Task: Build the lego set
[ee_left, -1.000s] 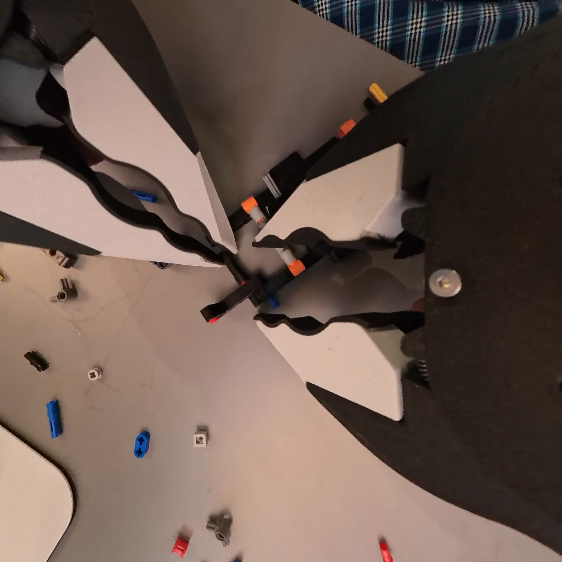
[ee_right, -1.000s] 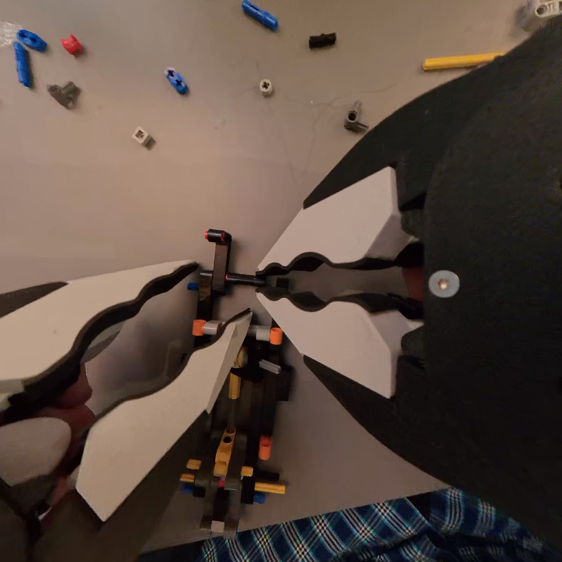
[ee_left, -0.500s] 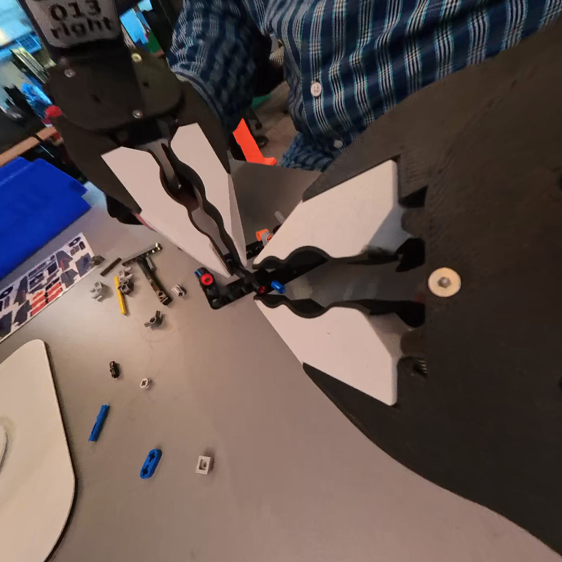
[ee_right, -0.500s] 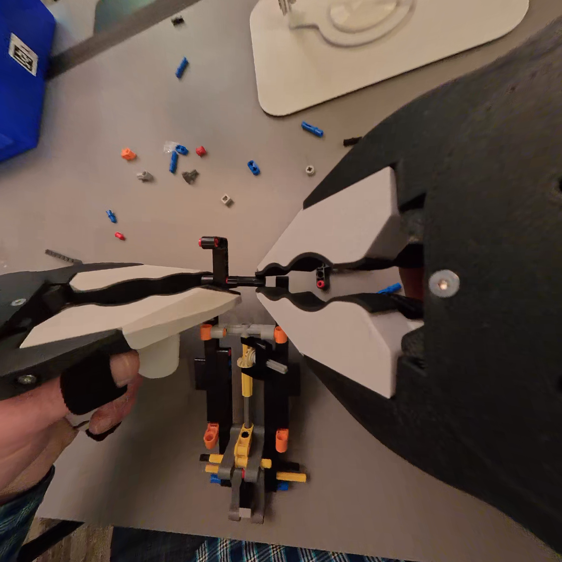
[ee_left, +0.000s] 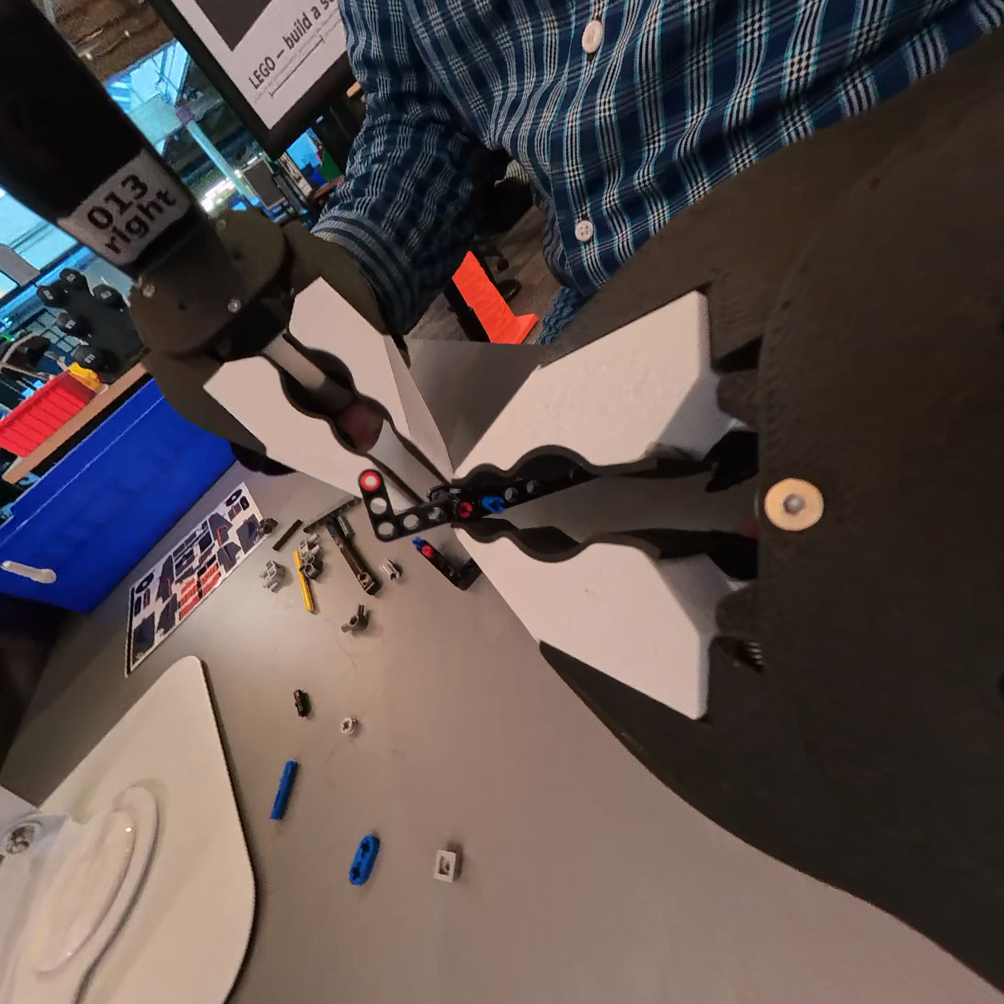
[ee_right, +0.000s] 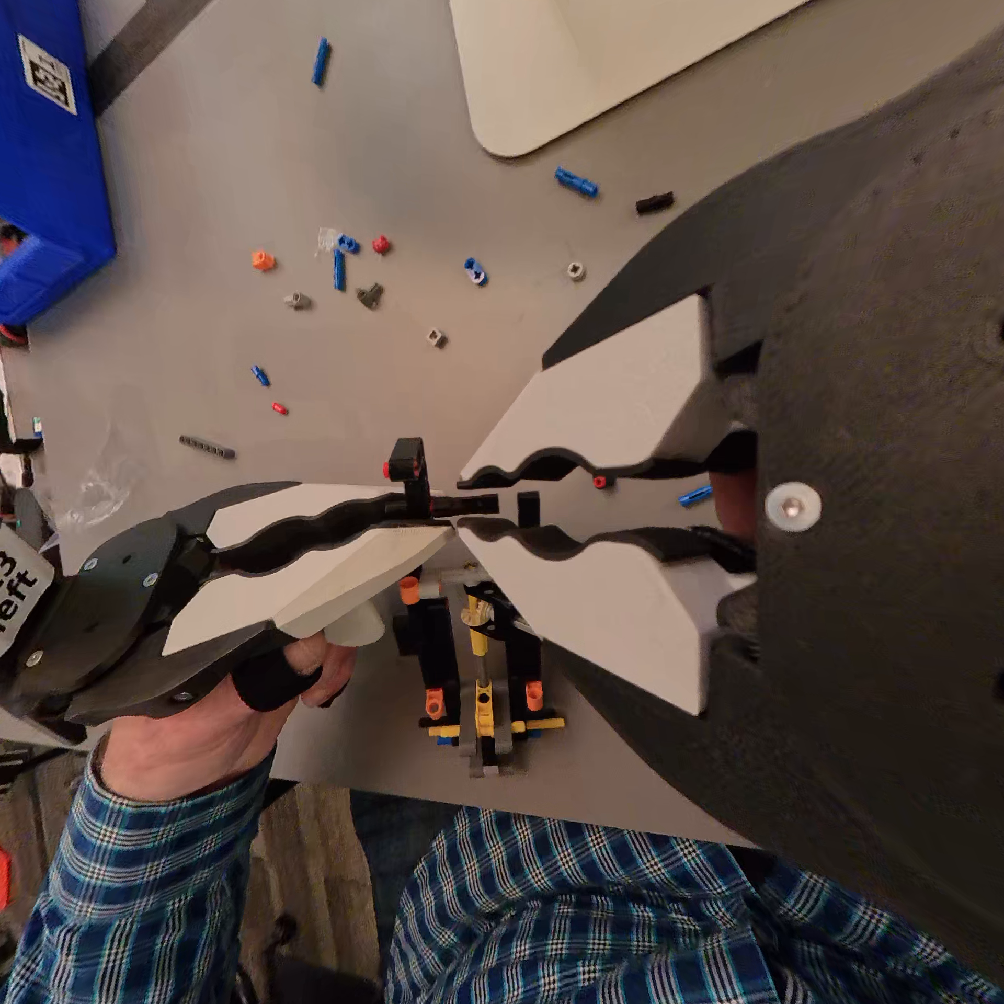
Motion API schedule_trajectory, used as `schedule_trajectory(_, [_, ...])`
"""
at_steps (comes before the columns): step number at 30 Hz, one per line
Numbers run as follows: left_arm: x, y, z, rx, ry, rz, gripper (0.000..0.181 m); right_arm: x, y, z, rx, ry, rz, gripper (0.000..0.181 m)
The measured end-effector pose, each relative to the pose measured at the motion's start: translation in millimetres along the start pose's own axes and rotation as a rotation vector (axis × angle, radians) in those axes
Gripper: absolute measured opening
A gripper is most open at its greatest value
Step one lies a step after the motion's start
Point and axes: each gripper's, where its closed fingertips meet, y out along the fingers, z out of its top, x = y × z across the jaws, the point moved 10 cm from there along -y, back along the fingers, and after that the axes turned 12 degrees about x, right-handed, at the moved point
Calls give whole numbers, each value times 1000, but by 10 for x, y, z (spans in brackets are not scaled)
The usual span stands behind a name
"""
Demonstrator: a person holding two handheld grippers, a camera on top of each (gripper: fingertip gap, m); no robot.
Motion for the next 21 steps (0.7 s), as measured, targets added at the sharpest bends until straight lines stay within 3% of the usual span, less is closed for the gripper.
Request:
schedule_trajectory(10, [3, -18, 3, 39, -2, -32, 9, -57, 75, 7, -74, -110, -20, 4])
schedule_trajectory(21, [-59, -92, 11, 100, -56, -41, 8, 0, -89, 60, -32, -36, -55, 21])
